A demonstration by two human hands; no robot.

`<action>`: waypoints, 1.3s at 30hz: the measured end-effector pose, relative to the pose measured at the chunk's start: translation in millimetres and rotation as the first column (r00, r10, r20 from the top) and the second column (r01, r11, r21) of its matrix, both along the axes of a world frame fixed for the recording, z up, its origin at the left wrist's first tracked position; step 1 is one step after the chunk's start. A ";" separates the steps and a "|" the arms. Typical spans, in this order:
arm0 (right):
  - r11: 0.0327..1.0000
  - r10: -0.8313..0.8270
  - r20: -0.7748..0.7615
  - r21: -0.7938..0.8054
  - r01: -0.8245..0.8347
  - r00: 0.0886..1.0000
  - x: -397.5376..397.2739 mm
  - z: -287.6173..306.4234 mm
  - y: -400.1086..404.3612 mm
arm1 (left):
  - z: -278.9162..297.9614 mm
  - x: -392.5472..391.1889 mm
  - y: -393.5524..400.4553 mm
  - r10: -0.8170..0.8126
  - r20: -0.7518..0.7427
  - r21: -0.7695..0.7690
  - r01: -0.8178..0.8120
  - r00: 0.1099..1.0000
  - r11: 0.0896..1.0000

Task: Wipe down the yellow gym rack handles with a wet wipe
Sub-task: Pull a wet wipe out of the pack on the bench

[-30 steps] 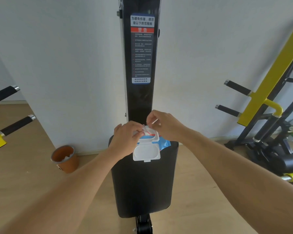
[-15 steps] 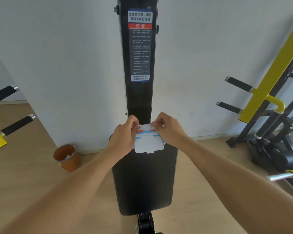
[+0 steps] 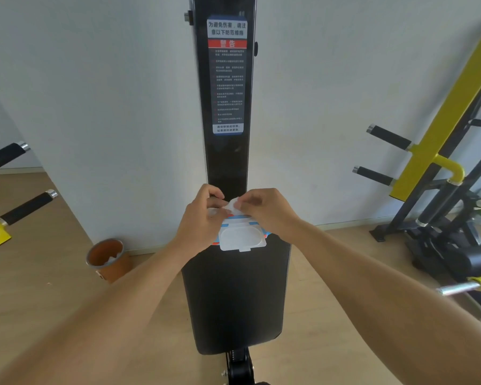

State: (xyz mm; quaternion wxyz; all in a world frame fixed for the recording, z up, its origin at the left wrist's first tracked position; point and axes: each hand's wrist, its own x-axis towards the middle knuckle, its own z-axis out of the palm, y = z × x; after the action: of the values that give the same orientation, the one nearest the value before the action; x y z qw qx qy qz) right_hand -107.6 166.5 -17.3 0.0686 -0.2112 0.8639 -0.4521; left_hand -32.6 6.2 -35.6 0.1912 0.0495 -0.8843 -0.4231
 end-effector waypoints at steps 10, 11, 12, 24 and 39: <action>0.999 -0.039 -0.042 -0.040 0.037 0.998 3.5 1.6 -4.1 | 8.5 -11.6 0.3 -0.056 0.187 -0.030 0.063 0.981 0.998; 0.999 -0.031 -0.037 -0.037 0.030 0.999 3.1 2.7 -3.1 | 9.0 -12.3 -0.6 -0.041 0.179 -0.044 0.050 0.983 0.998; 0.999 -0.020 -0.033 -0.030 0.019 0.999 2.4 3.5 -1.9 | 9.7 -12.3 -2.0 -0.028 0.165 -0.061 0.038 0.986 0.997; 0.999 -0.051 -0.074 -0.015 0.050 0.996 5.0 -2.2 -2.2 | 13.9 -12.5 -1.8 -0.073 0.188 -0.067 0.087 0.980 0.994; 0.994 -0.109 -0.110 -0.015 0.108 0.988 15.7 -5.4 -2.8 | 12.5 -17.1 -5.5 -0.072 0.153 -0.077 0.084 0.986 0.993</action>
State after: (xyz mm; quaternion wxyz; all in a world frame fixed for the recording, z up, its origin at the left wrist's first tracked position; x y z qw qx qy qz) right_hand -92.0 163.8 -22.6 -0.0048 -0.1888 0.8745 -0.4467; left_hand -49.8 0.7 -23.1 0.1092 0.0386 -0.9142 -0.3883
